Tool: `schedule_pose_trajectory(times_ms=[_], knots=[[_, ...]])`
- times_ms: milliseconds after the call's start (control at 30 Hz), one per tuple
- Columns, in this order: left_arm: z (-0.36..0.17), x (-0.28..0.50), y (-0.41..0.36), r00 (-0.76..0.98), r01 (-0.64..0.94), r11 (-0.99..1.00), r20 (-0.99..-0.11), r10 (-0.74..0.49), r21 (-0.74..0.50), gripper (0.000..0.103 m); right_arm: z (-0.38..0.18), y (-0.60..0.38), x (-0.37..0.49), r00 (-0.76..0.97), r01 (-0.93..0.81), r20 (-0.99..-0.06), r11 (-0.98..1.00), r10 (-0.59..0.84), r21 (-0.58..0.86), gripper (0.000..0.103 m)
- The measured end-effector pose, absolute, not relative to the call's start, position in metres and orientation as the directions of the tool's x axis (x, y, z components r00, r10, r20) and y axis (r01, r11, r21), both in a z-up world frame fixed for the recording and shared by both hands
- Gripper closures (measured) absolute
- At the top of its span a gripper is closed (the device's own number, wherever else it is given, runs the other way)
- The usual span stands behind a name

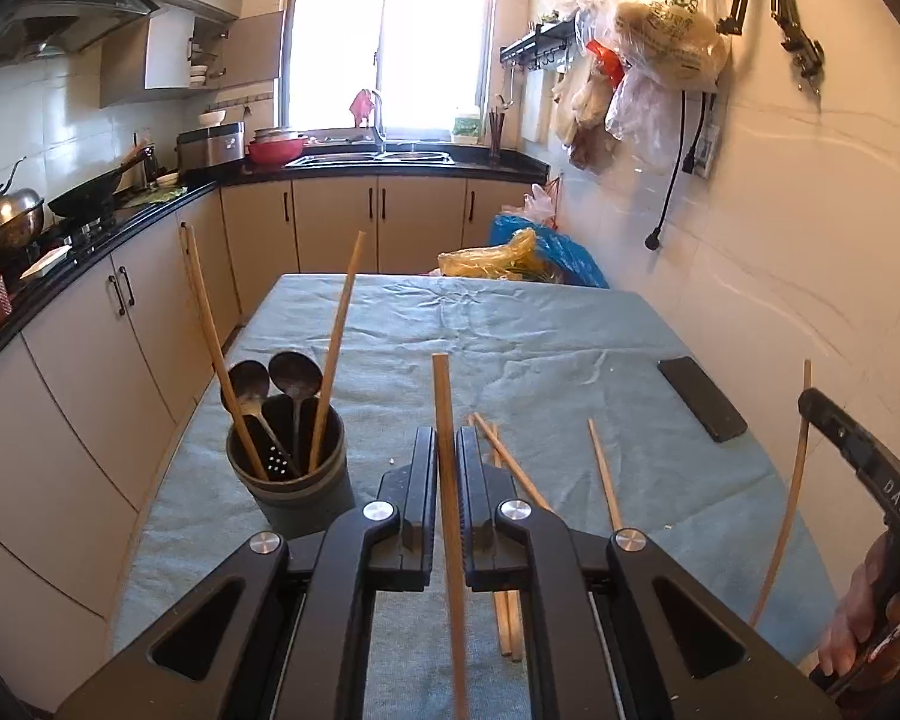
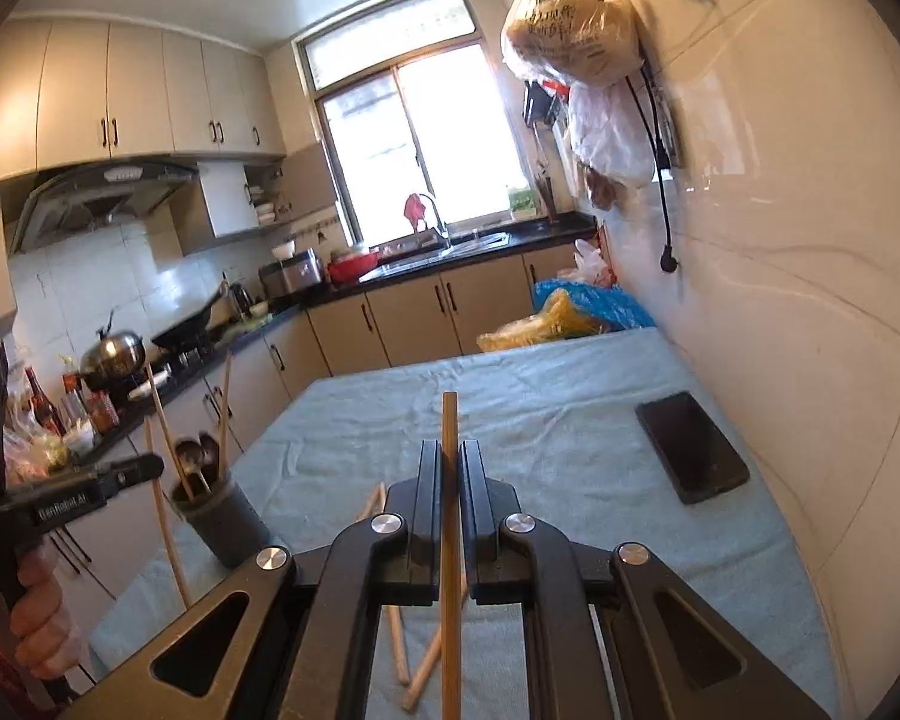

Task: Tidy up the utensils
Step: 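Lift and carry both held chopsticks upright over the black holder cup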

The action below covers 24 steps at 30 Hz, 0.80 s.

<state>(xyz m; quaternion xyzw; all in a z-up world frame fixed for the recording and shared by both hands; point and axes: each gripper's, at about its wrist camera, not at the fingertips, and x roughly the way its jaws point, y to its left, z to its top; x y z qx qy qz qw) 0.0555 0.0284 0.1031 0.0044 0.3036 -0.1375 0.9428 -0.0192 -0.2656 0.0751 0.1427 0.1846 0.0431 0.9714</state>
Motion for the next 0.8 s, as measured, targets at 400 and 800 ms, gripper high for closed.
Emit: schedule_pose_trajectory(times_ms=[400,800], knots=[[0.120,0.048,0.049,0.794,0.248,0.964,-0.549,-0.260,-0.097,0.097,0.083,-0.236,0.004,0.931,-0.084,-0.321,0.958,0.174,0.276,0.098],[0.165,0.051,0.075,0.811,0.250,0.959,-0.513,-0.282,-0.132,0.097,0.101,-0.193,0.047,0.913,-0.181,-0.304,0.938,0.272,0.296,0.098]])
